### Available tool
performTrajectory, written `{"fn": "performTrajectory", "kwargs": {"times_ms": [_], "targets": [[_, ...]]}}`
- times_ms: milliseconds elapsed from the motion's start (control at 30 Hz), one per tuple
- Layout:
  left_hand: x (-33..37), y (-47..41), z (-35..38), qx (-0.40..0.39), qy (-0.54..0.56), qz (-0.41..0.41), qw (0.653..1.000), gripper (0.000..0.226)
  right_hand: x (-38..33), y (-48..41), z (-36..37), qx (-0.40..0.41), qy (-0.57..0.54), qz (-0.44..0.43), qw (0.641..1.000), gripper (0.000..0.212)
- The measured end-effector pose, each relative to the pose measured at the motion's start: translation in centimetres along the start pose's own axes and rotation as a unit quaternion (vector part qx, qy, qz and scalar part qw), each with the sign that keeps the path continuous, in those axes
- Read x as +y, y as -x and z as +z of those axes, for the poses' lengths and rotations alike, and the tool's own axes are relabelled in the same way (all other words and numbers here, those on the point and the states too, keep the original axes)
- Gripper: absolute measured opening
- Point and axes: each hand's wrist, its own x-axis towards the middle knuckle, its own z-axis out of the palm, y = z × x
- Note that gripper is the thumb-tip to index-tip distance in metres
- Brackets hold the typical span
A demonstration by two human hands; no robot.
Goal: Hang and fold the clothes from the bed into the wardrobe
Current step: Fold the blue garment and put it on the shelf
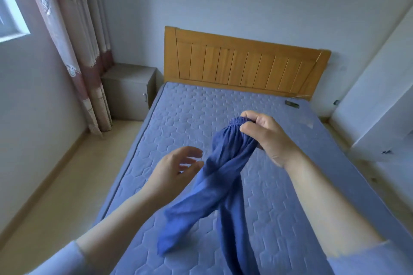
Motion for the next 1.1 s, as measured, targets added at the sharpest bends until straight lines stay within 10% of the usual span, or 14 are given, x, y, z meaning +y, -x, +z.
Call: {"fn": "performTrajectory", "kwargs": {"times_ms": [467, 1100], "targets": [[9.1, -3.6, -3.7, -0.082, 0.138, 0.130, 0.978, 0.022, -9.9, -1.6, -2.9, -0.032, 0.044, -0.115, 0.992, 0.013], [5.5, -8.4, -10.4, 0.110, -0.132, 0.026, 0.985, 0.023, -8.2, -1.7, -8.5, 0.370, 0.141, -0.168, 0.903, 0.004]]}}
